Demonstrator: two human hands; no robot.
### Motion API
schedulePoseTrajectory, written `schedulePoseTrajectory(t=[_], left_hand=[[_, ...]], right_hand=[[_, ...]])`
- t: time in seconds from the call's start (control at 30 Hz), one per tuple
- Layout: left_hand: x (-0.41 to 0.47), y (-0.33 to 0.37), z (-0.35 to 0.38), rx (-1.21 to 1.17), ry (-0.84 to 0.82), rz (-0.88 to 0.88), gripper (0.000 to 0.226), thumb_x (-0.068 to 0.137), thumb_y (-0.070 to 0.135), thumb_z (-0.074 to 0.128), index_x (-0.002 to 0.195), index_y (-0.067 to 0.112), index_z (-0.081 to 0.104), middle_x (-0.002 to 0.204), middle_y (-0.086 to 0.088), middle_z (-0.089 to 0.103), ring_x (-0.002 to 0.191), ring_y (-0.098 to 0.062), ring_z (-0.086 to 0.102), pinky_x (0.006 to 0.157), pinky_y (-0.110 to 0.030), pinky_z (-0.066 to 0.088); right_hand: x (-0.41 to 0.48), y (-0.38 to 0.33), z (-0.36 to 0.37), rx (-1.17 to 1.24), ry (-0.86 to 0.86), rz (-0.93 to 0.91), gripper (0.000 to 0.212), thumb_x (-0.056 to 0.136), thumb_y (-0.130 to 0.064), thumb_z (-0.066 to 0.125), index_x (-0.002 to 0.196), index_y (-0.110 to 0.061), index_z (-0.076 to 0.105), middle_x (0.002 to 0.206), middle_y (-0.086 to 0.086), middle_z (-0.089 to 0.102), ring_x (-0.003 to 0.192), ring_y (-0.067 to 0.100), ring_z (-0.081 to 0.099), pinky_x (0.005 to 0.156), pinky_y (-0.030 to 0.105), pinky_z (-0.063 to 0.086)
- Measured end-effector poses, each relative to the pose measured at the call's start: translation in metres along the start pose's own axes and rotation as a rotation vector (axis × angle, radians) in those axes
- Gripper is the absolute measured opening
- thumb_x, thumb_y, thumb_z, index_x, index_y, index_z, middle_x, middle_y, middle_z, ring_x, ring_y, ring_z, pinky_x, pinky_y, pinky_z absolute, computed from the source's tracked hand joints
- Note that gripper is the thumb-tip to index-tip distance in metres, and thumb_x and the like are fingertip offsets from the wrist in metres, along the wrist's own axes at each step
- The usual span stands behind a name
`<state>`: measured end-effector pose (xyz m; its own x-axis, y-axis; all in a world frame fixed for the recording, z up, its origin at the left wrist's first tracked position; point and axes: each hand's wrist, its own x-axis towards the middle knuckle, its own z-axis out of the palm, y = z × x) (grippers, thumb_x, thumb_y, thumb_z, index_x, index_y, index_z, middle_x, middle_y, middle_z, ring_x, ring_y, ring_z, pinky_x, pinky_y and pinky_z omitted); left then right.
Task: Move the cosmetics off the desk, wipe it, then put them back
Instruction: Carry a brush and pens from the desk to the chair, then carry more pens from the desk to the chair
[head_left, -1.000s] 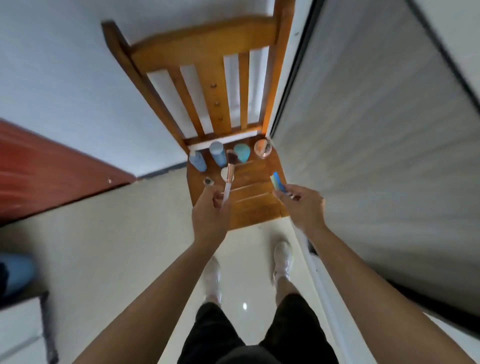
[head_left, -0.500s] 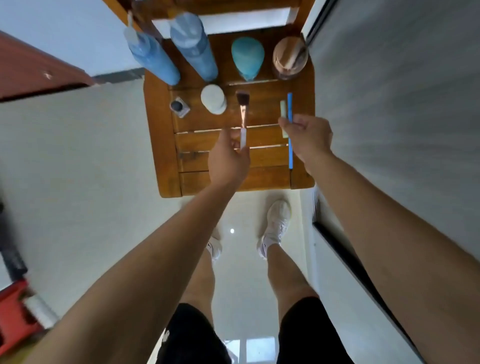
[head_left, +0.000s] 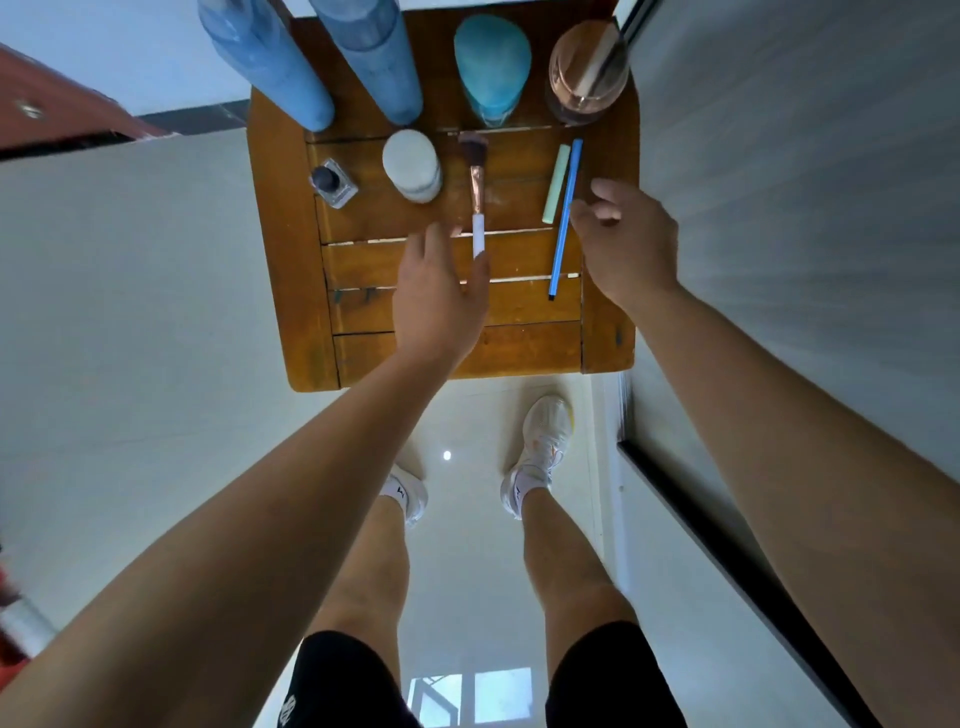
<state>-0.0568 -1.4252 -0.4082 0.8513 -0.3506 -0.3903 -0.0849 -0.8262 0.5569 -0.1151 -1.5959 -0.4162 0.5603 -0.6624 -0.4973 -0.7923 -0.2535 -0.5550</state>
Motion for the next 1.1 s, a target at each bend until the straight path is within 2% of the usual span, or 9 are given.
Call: schedulePoseTrajectory(t=[0.1, 0.23, 0.3, 0.4, 0.53, 0.73, 0.83, 1.0, 1.1], left_hand=[[-0.013, 0.007, -0.032, 0.103, 0.09, 0.104, 0.045, 0.104, 0.037, 0.043, 0.143, 0.013, 0.046, 0.15, -0.01, 0.044, 0.138, -0.025, 0.04, 0.109, -0.041, 0.042], [-0.034, 0.028, -0.098, 0.187, 0.228, 0.246, 0.051, 0.106, 0.042, 0.033, 0.151, 0.02, 0.037, 0.162, -0.009, 0.025, 0.151, -0.029, 0.018, 0.121, -0.048, 0.021], [-0.044, 0.047, -0.138, 0.214, 0.263, 0.281, 0.053, 0.106, 0.045, 0.028, 0.154, 0.023, 0.031, 0.165, -0.007, 0.018, 0.153, -0.028, 0.011, 0.121, -0.052, 0.017], [-0.069, 0.083, -0.215, 0.24, 0.354, 0.321, 0.055, 0.105, 0.043, 0.033, 0.156, 0.023, 0.028, 0.166, -0.008, 0.012, 0.154, -0.029, 0.005, 0.12, -0.057, 0.015], [-0.117, 0.113, -0.323, 0.283, 0.582, 0.418, 0.054, 0.102, 0.03, 0.05, 0.15, 0.01, 0.037, 0.161, -0.023, 0.021, 0.15, -0.041, 0.016, 0.111, -0.064, 0.024], [-0.227, 0.102, -0.461, 0.275, 0.868, 0.229, 0.056, 0.104, 0.037, 0.04, 0.154, 0.014, 0.031, 0.163, -0.019, 0.015, 0.151, -0.039, 0.011, 0.115, -0.062, 0.02], [-0.282, 0.076, -0.525, 0.317, 1.021, 0.184, 0.056, 0.104, 0.037, 0.04, 0.154, 0.014, 0.032, 0.163, -0.02, 0.016, 0.151, -0.039, 0.012, 0.115, -0.062, 0.021], [-0.394, -0.012, -0.619, 0.357, 1.229, 0.082, 0.057, 0.103, 0.04, 0.042, 0.153, 0.014, 0.035, 0.161, -0.022, 0.019, 0.149, -0.042, 0.016, 0.114, -0.063, 0.023], [-0.484, -0.099, -0.662, 0.384, 1.306, -0.051, 0.059, 0.102, 0.043, 0.041, 0.153, 0.014, 0.035, 0.161, -0.023, 0.019, 0.149, -0.043, 0.018, 0.114, -0.061, 0.025]], right_hand=[[-0.016, -0.017, -0.023, -0.102, 0.07, -0.102, 0.046, 0.105, -0.049, 0.041, 0.144, -0.027, 0.05, 0.136, -0.003, 0.062, 0.122, 0.016, 0.06, 0.1, 0.033, 0.048], [-0.055, -0.056, -0.068, -0.155, 0.186, -0.286, 0.05, 0.106, -0.05, 0.032, 0.152, -0.028, 0.035, 0.146, 0.001, 0.05, 0.132, 0.018, 0.051, 0.096, 0.027, 0.039], [-0.079, -0.083, -0.097, -0.172, 0.241, -0.363, 0.053, 0.107, -0.05, 0.032, 0.154, -0.028, 0.029, 0.155, 0.002, 0.041, 0.141, 0.02, 0.041, 0.1, 0.027, 0.035], [-0.123, -0.142, -0.148, -0.187, 0.324, -0.515, 0.056, 0.107, -0.05, 0.03, 0.158, -0.028, 0.022, 0.164, 0.006, 0.027, 0.149, 0.024, 0.028, 0.113, 0.038, 0.034], [-0.175, -0.227, -0.194, -0.19, 0.448, -0.767, 0.057, 0.107, -0.049, 0.031, 0.159, -0.027, 0.02, 0.166, 0.011, 0.02, 0.15, 0.029, 0.025, 0.117, 0.046, 0.033], [-0.271, -0.356, -0.197, -0.165, 0.381, -1.128, 0.06, 0.107, -0.051, 0.033, 0.16, -0.025, 0.019, 0.167, 0.013, 0.014, 0.152, 0.031, 0.021, 0.121, 0.048, 0.027], [-0.335, -0.418, -0.185, -0.156, 0.38, -1.354, 0.06, 0.106, -0.05, 0.035, 0.159, -0.026, 0.021, 0.167, 0.012, 0.016, 0.151, 0.03, 0.024, 0.12, 0.039, 0.02], [-0.467, -0.496, -0.13, -0.018, 0.376, -1.647, 0.058, 0.105, -0.046, 0.043, 0.156, -0.02, 0.032, 0.163, 0.015, 0.025, 0.146, 0.03, 0.034, 0.114, 0.042, 0.034], [-0.562, -0.532, -0.056, 0.075, 0.326, -1.735, 0.058, 0.104, -0.045, 0.046, 0.155, -0.02, 0.035, 0.163, 0.015, 0.026, 0.146, 0.03, 0.033, 0.117, 0.039, 0.03]])
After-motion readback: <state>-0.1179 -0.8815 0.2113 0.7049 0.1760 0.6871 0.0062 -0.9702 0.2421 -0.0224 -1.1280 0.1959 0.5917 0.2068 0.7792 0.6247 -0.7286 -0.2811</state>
